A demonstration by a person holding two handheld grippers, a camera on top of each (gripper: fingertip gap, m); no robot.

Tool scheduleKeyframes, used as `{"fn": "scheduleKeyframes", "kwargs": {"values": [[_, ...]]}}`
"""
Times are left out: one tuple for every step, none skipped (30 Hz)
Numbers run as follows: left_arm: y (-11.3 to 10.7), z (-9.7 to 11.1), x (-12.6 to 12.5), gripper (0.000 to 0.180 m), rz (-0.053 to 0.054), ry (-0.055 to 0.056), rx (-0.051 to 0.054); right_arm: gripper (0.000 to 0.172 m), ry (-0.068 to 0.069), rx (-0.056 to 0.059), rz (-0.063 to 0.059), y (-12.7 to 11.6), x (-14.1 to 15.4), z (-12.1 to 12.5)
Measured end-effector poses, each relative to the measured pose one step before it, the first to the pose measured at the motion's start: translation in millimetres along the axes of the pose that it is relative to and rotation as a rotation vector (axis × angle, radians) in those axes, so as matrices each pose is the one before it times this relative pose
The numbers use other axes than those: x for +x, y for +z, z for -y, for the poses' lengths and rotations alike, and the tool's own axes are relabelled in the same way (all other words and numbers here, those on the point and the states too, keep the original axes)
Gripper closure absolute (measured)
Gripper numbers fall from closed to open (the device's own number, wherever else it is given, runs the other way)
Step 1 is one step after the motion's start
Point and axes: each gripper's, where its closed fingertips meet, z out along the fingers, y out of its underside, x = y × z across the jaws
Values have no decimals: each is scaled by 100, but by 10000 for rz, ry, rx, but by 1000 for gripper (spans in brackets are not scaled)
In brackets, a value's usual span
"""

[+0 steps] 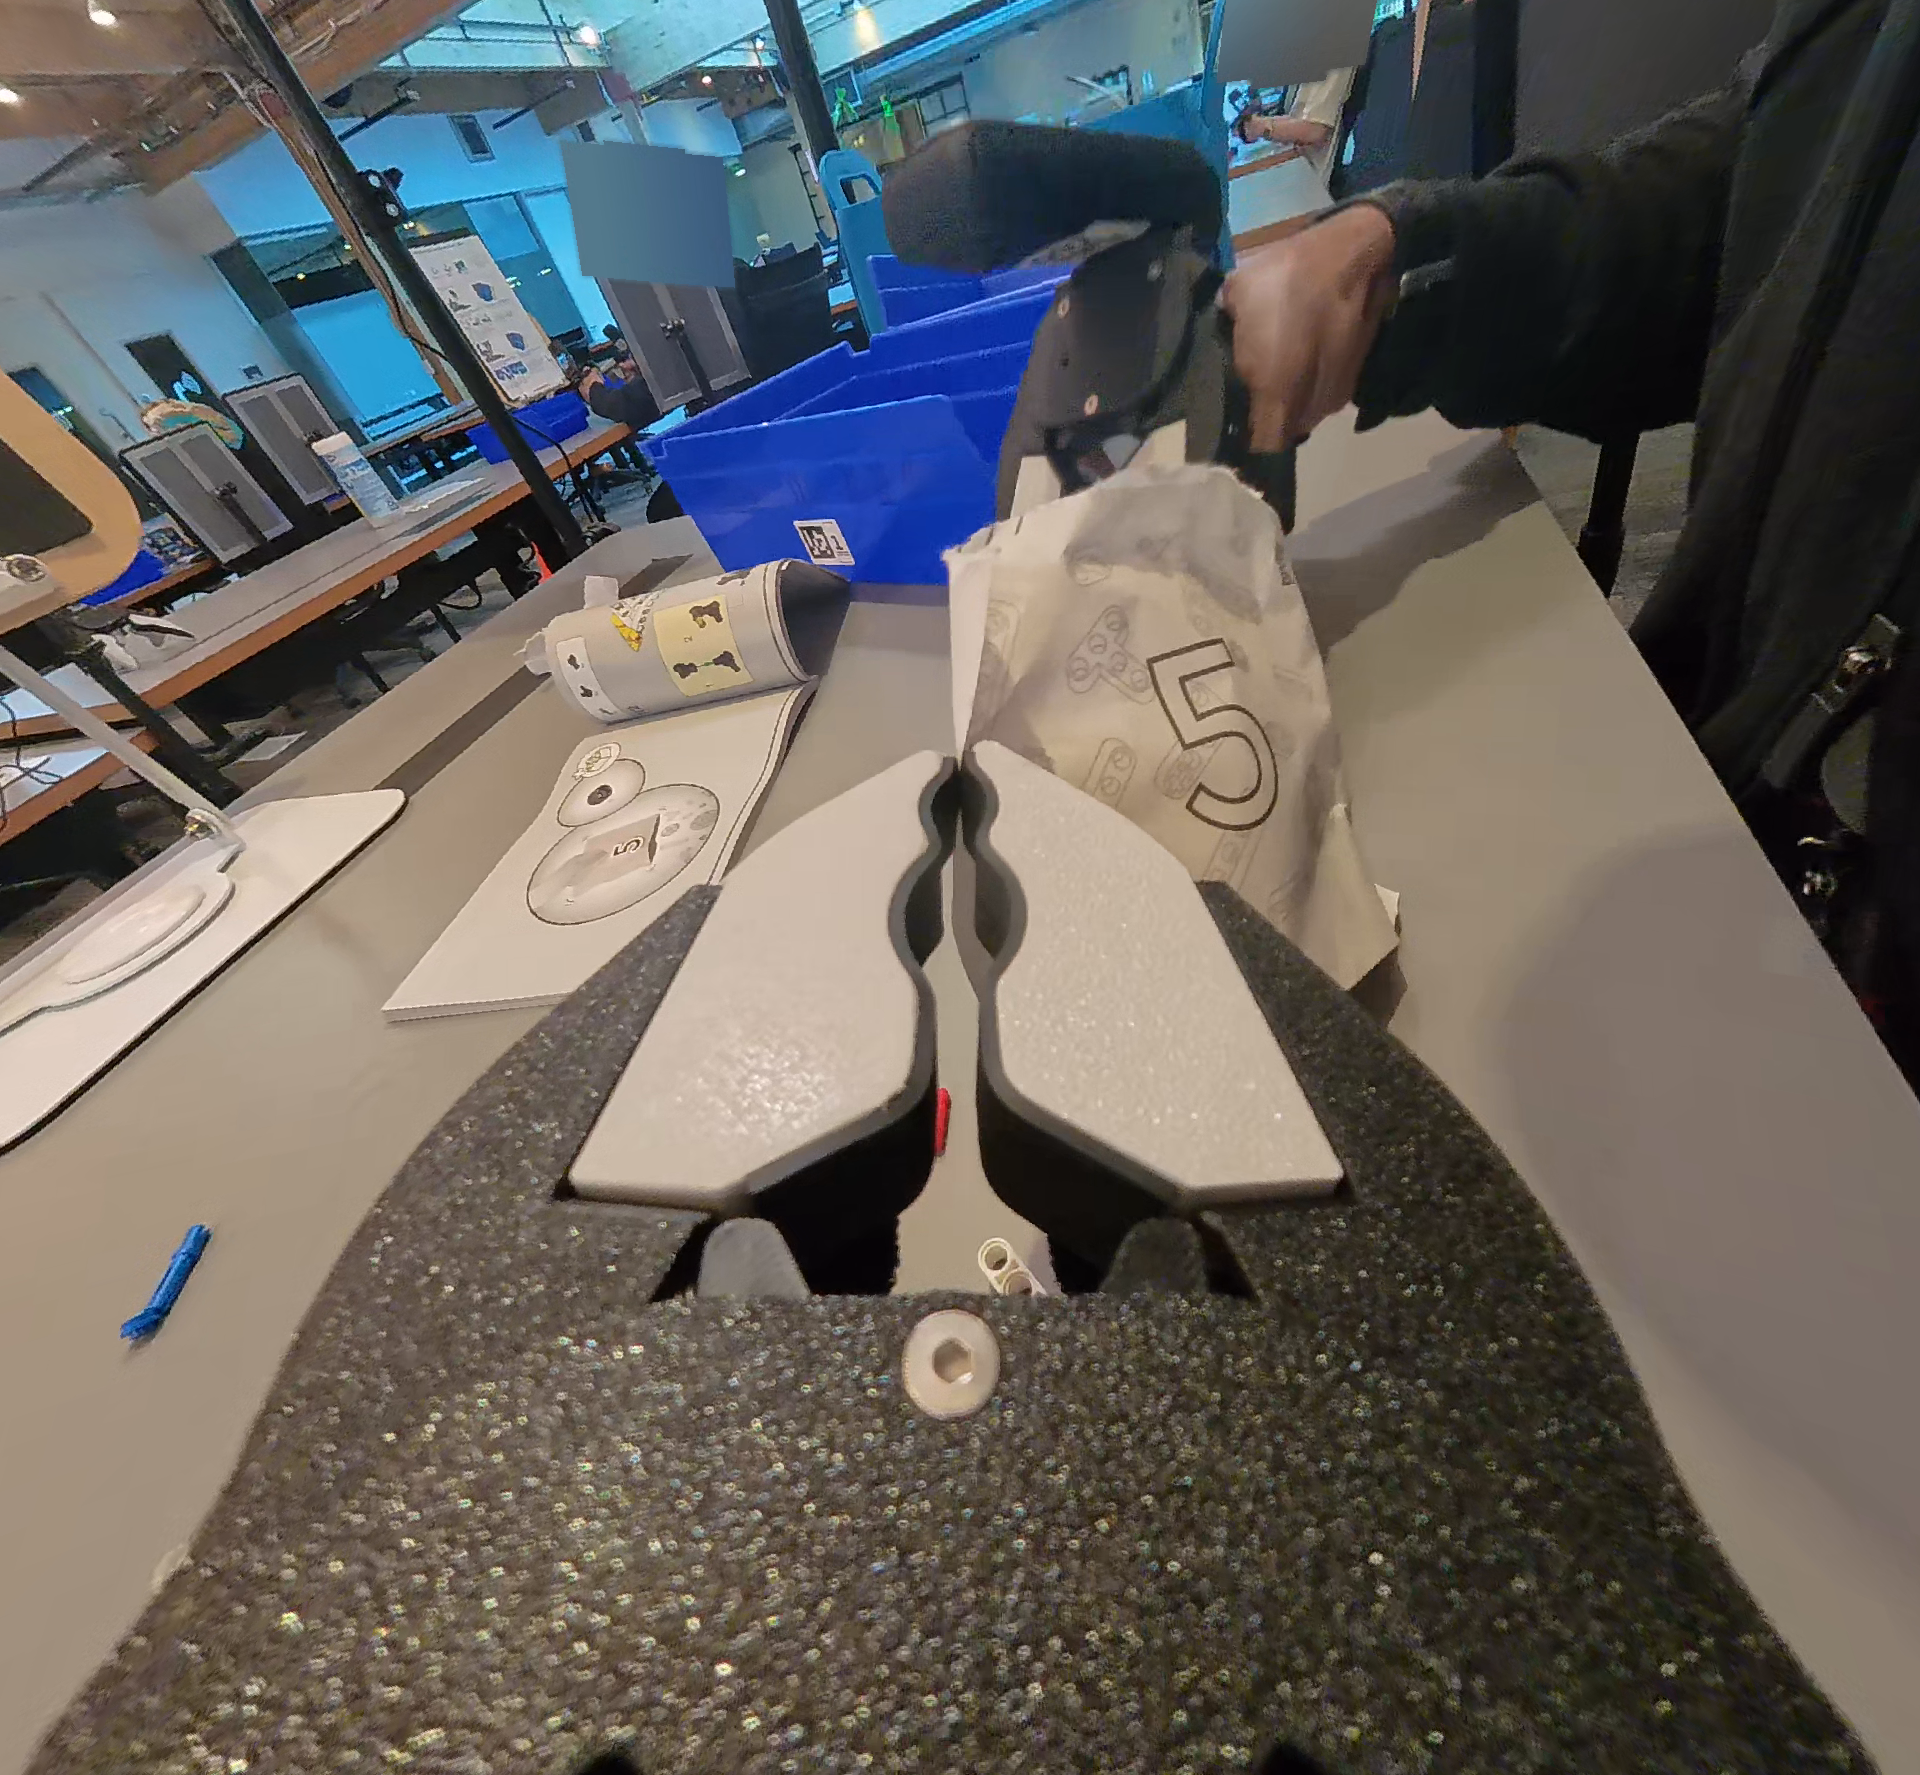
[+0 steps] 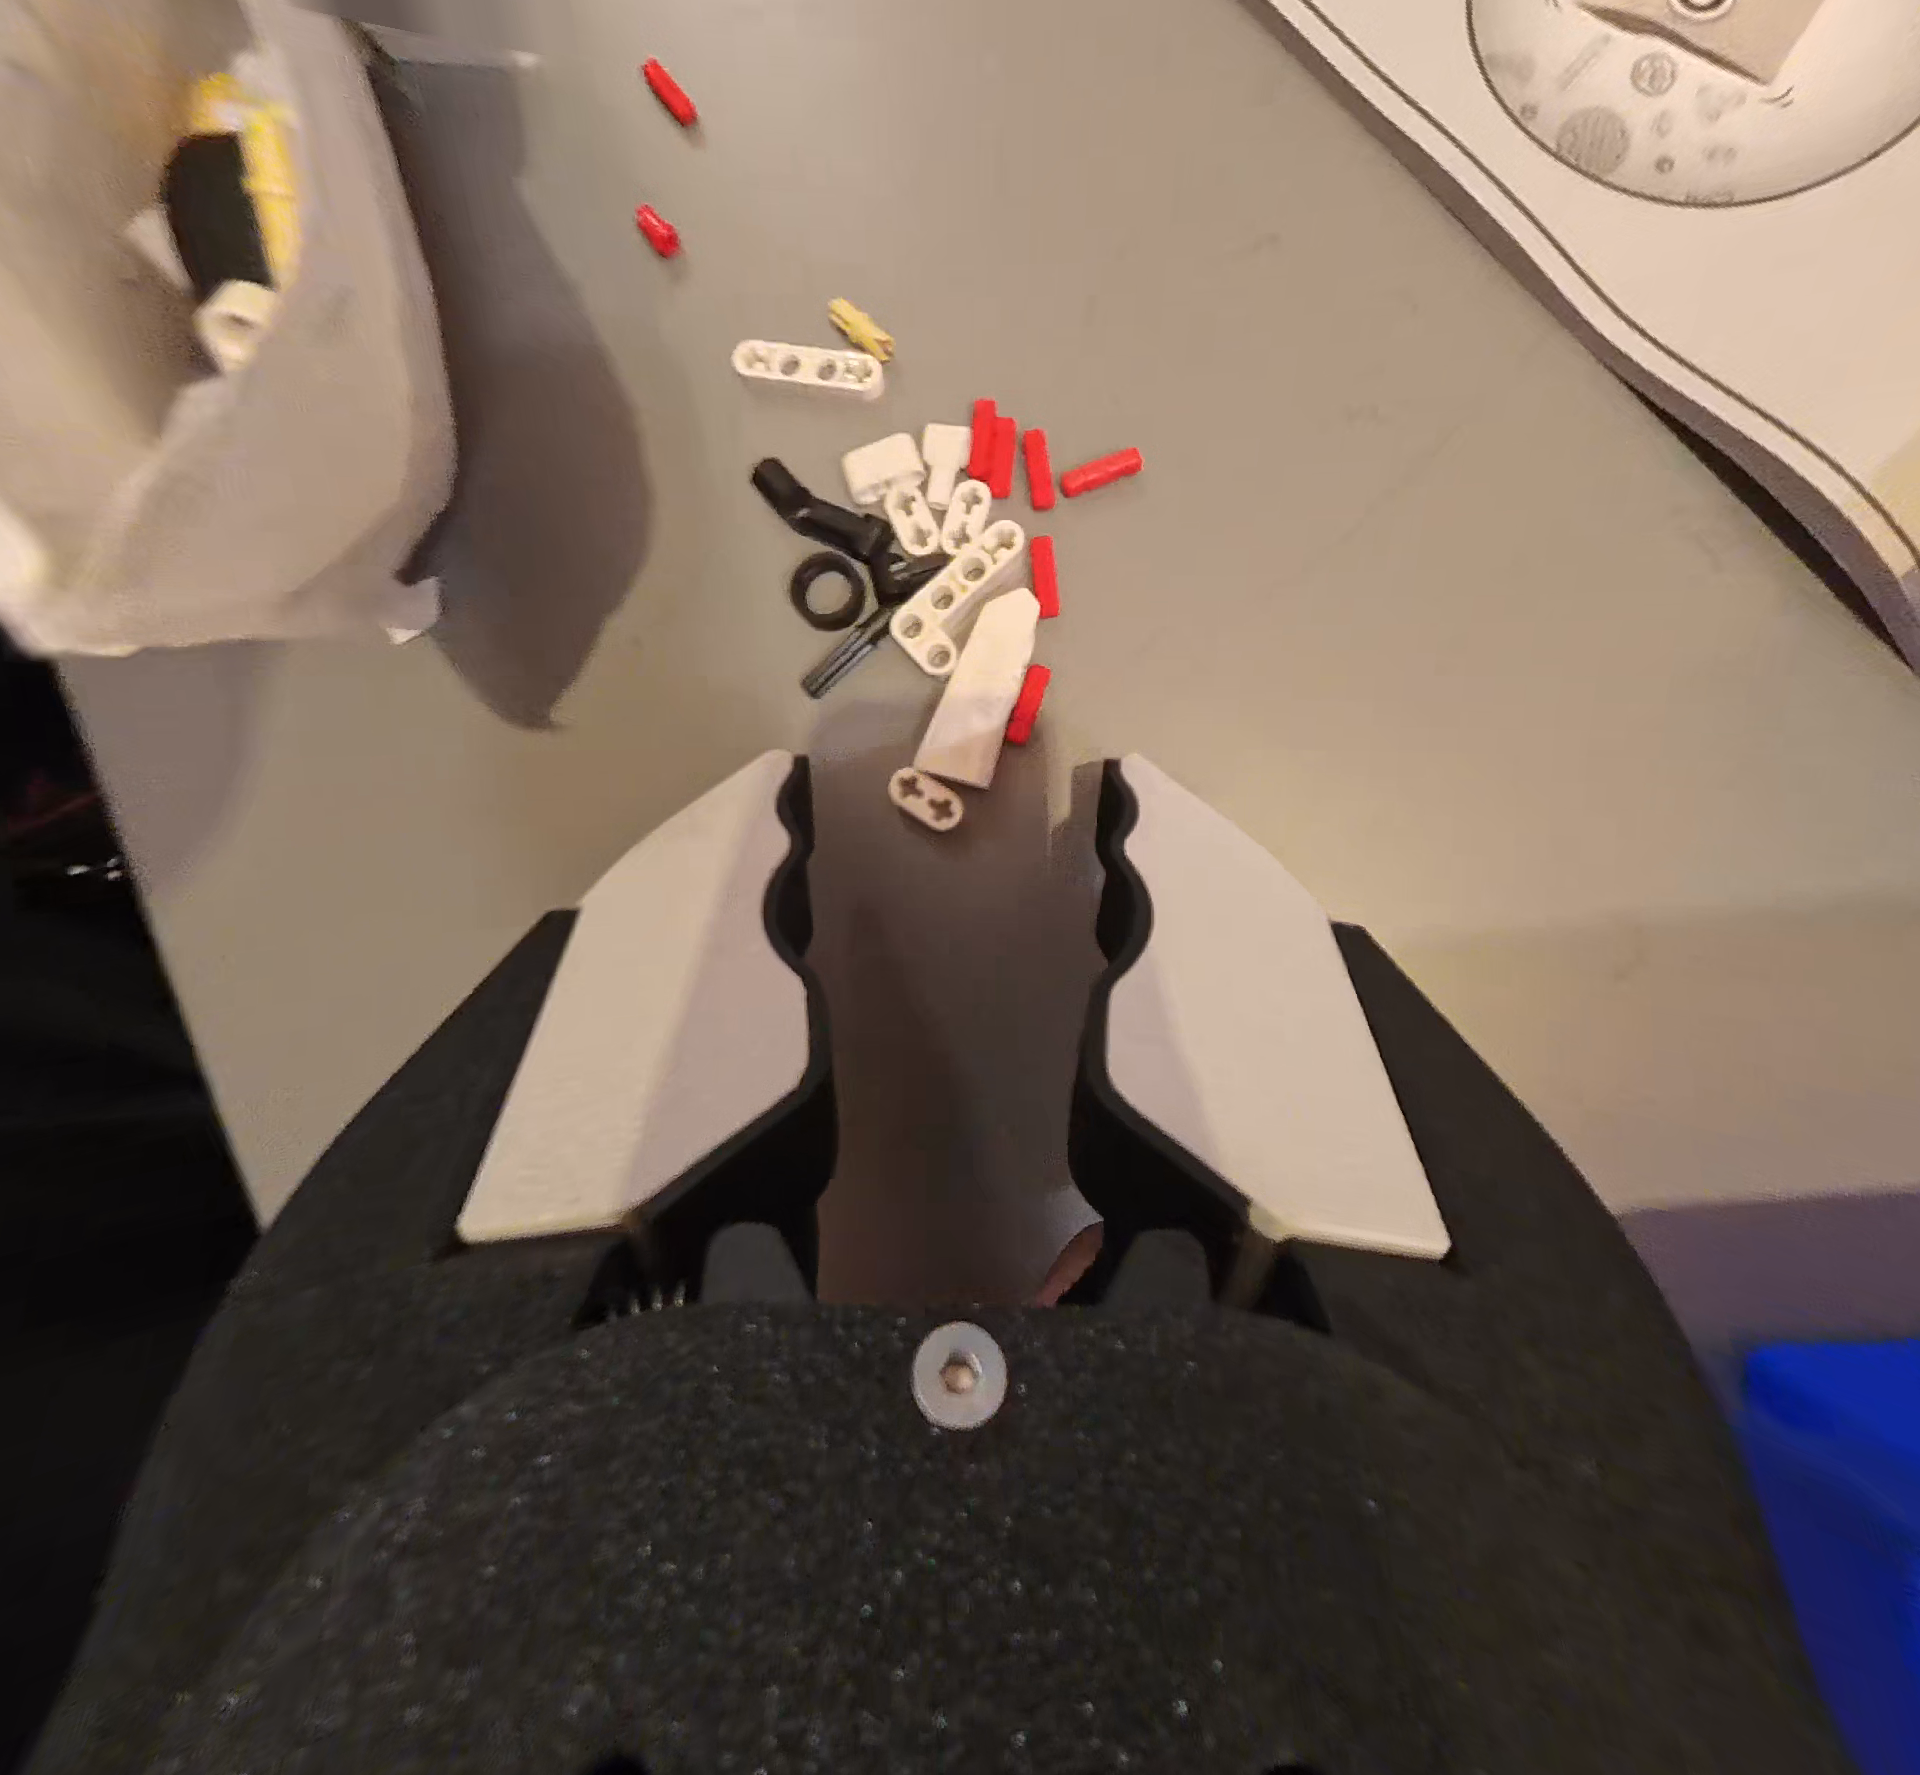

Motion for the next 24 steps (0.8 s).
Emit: {"fn": "scheduleKeyframes", "kwargs": {"values": [[34, 1, 16, 180, -16, -27, 13, 119, -29, -22, -53, 457, 67, -30], [29, -45, 19, 180, -17, -19, -9, 120, -116, 16, -79, 354, 11, 87], [36, -85, 36, 180, -21, -12, -29, 122, -163, 59, -117, 233, 12, 218], [25, -55, 26, 180, -11, 1, -24, 126, -151, -55, -163, 194, 103, 121], [15, -29, 9, 180, -4, 6, -10, 133, -161, -100, -252, 134, 285, 65], [12, 6, 1, 180, -1, 2, 4, 144, -141, -88, -259, 100, 334, 39], [1, 18, 12, 180, -6, 4, 5, 154, -93, -36, -100, 74, 153, 73], [-5, 13, 7, 180, -4, 10, 9, 154, -62, 6, 104, 51, -101, 72], [-16, 14, 13, 180, -3, 11, 8, 154, -48, 17, 128, 27, -114, 43], [0, -11, -6, 180, 3, 6, -1, 154, 4, 12, 102, -10, -36, 27], [19, -32, -14, 180, 7, 2, -18, 154, 48, 47, 125, -72, -29, 59], [33, -27, -16, 180, 2, 0, -13, 155, 60, 162, 146, -224, -64, 239], [19, -15, 3, 180, -4, -5, -4, 165, 73, 264, 145, -427, -64, 439], [11, -45, 4, 180, -11, -2, -18, 171, 85, 248, 145, -519, -61, 496], [21, -45, 10, 180, -3, 7, -16, 170, 57, 236, 162, -557, -143, 531], [25, -15, 16, 180, -9, 1, -7, 171, 36, 227, 129, -521, -117, 546], [29, -14, 16, 180, -11, -8, -4, 171, 18, 98, 42, -424, -10, 347], [29, -20, 37, 180, -15, -2, -14, 171, -33, -45, -93, -282, 203, 98], [12, -36, 34, 180, -10, 10, -12, 171, -81, -87, -152, -157, 298, -57], [2, -10, 28, 180, -1, 9, -8, 171, -26, -46, -39, -67, 169, -83], [-11, 12, 15, 180, 4, 0, 14, 171, 95, 15, 64, 16, 25, -57], [-13, 26, 14, 180, -5, -4, 12, 171, 126, 43, 117, 86, -86, -23], [-4, 15, 1, 180, 0, 10, 11, 171, 73, 30, 137, 141, -203, -48], [-11, 13, -4, 180, 3, 9, 1, 171, -2, 33, 68, 141, -160, -36]]}}
